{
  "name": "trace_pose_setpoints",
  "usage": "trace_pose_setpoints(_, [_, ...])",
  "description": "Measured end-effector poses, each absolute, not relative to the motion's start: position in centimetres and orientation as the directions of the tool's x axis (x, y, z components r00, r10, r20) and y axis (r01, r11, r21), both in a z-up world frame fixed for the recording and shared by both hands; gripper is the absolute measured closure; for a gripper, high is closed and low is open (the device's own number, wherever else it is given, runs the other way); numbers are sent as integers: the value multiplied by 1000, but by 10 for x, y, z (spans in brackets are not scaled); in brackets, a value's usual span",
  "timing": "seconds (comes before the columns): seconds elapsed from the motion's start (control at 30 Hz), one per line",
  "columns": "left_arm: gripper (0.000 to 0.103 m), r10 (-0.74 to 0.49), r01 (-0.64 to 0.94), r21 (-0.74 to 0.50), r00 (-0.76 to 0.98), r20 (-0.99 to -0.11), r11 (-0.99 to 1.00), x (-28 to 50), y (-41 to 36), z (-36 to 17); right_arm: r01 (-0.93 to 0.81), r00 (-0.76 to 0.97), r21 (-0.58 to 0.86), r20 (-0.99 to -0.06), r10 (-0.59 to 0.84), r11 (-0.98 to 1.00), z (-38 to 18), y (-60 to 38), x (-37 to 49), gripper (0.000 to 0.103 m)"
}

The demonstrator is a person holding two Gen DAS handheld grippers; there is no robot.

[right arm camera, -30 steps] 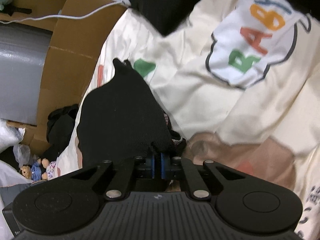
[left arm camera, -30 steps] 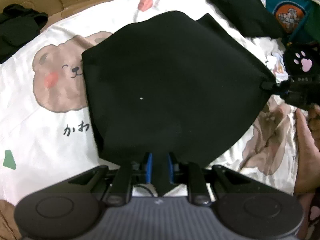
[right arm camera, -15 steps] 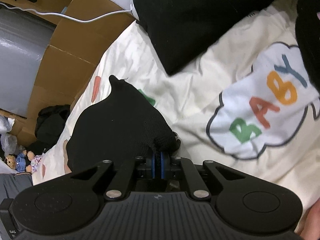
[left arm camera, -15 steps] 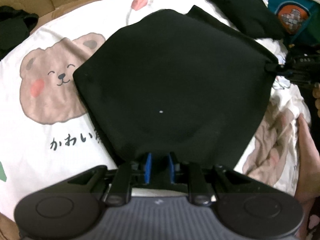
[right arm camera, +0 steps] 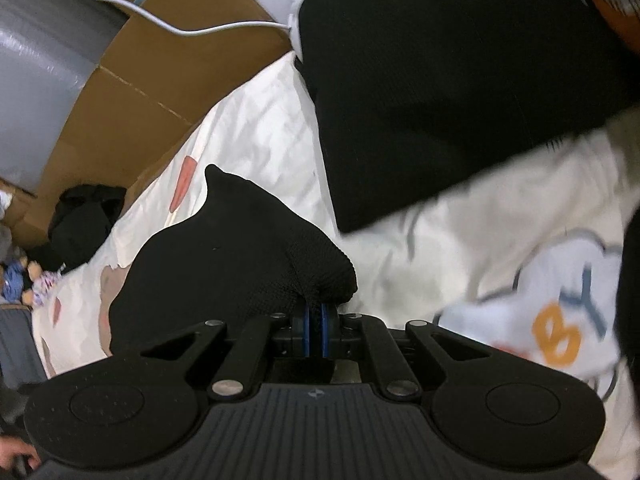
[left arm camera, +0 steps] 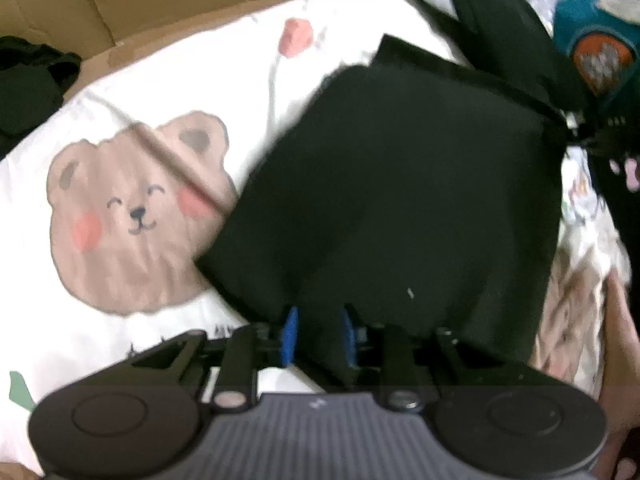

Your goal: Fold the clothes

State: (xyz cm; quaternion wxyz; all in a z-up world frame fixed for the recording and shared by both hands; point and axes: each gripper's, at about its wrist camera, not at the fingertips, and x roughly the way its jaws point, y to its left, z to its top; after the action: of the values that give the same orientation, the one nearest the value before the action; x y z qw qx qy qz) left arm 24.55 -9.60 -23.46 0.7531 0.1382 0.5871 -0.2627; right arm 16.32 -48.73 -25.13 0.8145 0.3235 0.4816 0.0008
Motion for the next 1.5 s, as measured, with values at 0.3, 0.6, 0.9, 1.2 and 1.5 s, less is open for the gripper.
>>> trace_pose_setpoints(0.3, [51, -296, 558, -122, 232, -927, 821, 266, -115, -233, 234, 535, 467, -794, 288, 853, -239, -496, 197, 97])
trace_pose_setpoints(0.6, [42, -340, 525, -162, 263, -903, 836, 299, -131, -230, 85, 462, 382, -833, 303, 920, -232, -490, 232, 97])
trace_pose_setpoints(0.9, [34, -414, 467, -249, 292, -862, 849, 334, -145, -228, 14, 409, 320, -866, 287, 947, -232, -482, 251, 95])
trace_pose_setpoints(1.2, [33, -431, 473, -273, 266, -862, 838, 350, -166, -250, -41, 322, 228, -919, 228, 973, -220, -474, 258, 52])
trace_pose_setpoints(1.5, [30, -449, 478, -301, 234, -862, 825, 360, -169, -249, 80, 366, 263, -905, 217, 961, -215, -483, 248, 51])
